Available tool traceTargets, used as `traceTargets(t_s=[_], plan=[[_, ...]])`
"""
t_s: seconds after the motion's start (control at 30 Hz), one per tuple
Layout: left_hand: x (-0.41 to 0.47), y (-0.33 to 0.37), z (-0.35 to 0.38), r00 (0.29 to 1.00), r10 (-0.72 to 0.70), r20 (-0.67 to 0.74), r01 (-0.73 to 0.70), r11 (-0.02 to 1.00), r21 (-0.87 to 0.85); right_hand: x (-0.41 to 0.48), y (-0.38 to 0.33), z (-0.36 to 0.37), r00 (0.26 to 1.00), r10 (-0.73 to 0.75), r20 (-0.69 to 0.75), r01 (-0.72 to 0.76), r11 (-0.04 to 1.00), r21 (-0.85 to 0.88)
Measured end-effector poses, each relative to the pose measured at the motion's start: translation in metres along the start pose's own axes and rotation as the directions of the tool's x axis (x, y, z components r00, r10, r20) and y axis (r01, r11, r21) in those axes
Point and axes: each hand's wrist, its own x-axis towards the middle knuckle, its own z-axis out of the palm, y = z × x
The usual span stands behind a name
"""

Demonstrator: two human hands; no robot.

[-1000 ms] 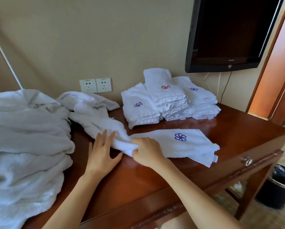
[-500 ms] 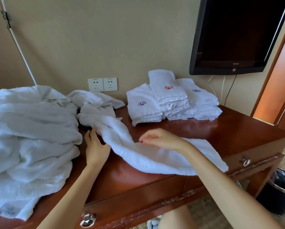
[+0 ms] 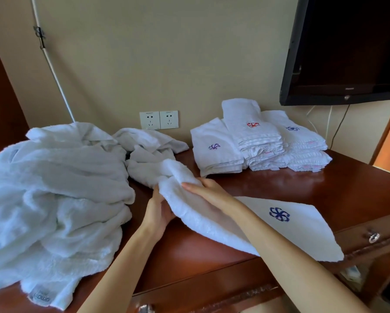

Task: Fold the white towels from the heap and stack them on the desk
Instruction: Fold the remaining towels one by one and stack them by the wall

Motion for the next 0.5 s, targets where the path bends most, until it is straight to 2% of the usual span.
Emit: traceTargets(t_s=[0.07,0.17,0.23,0.3,0.4,0.5], plan=[[0.004,-0.003,-0.006,0.999,0.008,0.043,-0.01,0.999,0.052,0.001,0.004,-0.013,0.998,0.01,-0.068,-0.007,0.998,0.055],[0.005,-0.003,-0.006,0.998,0.0,0.063,-0.002,1.0,0.028,-0.005,0.015,-0.04,0.985,0.102,-0.139,-0.082,0.986,0.143],[0.003,-0.004,0.0,0.987,-0.016,0.158,0.007,0.998,0.057,-0.012,0.022,-0.057,0.977,0.156,-0.142,-0.135,0.98,0.149],[-0.004,-0.012,0.01,0.969,-0.022,0.247,-0.022,0.985,0.174,-0.024,0.023,-0.068,0.975,0.177,-0.134,-0.157,0.976,0.15],[-0.016,-0.034,0.036,0.945,-0.024,0.327,-0.075,0.955,0.286,-0.046,0.023,-0.085,0.978,0.171,-0.122,-0.153,0.978,0.145],[-0.029,-0.056,0.074,0.932,-0.013,0.361,-0.109,0.943,0.315,-0.071,0.023,-0.11,0.973,0.162,-0.165,-0.136,0.978,0.158]])
